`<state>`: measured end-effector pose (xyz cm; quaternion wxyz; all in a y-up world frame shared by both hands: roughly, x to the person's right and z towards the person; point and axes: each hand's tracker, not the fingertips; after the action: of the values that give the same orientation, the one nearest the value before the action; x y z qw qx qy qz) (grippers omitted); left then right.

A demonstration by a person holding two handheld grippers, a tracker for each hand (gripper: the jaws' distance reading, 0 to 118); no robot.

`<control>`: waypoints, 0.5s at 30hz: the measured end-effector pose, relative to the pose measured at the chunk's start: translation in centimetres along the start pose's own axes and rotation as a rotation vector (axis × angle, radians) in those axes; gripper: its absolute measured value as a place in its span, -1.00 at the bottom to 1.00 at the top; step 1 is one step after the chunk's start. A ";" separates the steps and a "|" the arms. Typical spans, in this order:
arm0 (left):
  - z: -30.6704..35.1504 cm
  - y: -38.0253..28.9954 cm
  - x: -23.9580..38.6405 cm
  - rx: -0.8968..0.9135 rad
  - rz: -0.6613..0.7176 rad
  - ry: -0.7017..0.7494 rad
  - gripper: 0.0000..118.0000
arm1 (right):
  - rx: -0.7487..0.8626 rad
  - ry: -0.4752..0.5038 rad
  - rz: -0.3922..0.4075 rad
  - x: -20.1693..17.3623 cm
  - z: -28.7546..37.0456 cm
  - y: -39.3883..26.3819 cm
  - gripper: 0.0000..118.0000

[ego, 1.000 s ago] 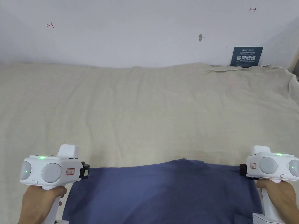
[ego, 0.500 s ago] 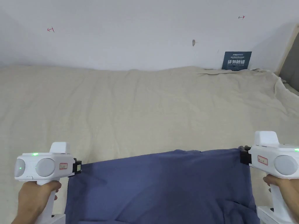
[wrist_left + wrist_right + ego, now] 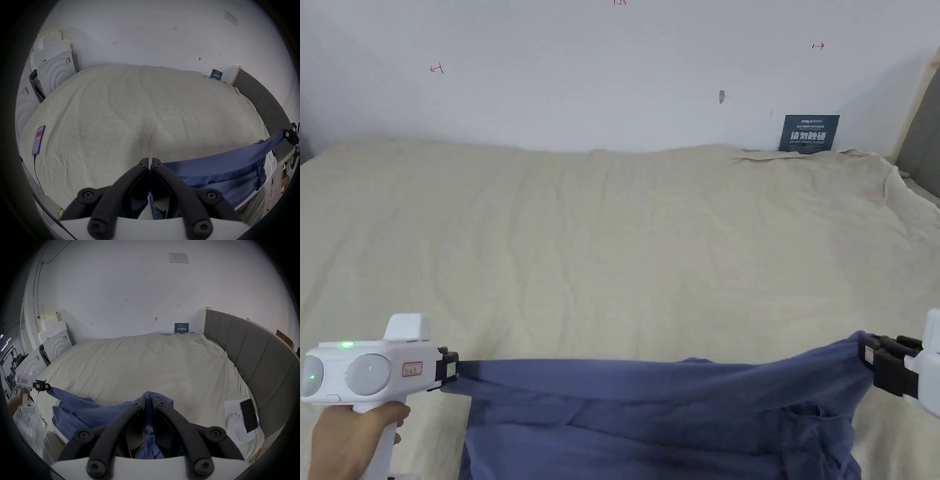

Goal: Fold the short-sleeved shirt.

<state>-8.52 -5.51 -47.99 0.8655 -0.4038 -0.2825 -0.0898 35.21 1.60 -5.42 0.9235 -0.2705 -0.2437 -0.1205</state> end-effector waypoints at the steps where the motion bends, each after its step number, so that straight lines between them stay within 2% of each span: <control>1: 0.2 -0.7 -0.2 -0.005 -0.001 -0.001 -1.00 | -0.006 0.001 -0.005 0.0 0.4 -0.7 -0.90; 8: 1.6 -6.4 -0.4 -0.053 -0.022 -0.008 -1.00 | -0.080 -0.038 -0.048 0.7 2.0 -7.0 -0.90; 12: 1.3 -9.6 -0.7 -0.101 -0.018 -0.002 -1.00 | -0.156 -0.052 -0.114 1.1 1.7 -10.6 -0.90; 15: 0.8 -11.4 -0.7 -0.126 -0.006 0.000 -1.00 | -0.215 -0.091 -0.087 1.3 0.7 -12.9 -0.90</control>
<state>-13.85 -12.44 -40.59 0.8381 -0.4568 -0.2772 -0.1100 31.46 -8.81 1.45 0.8712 -0.3621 -0.2824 -0.1736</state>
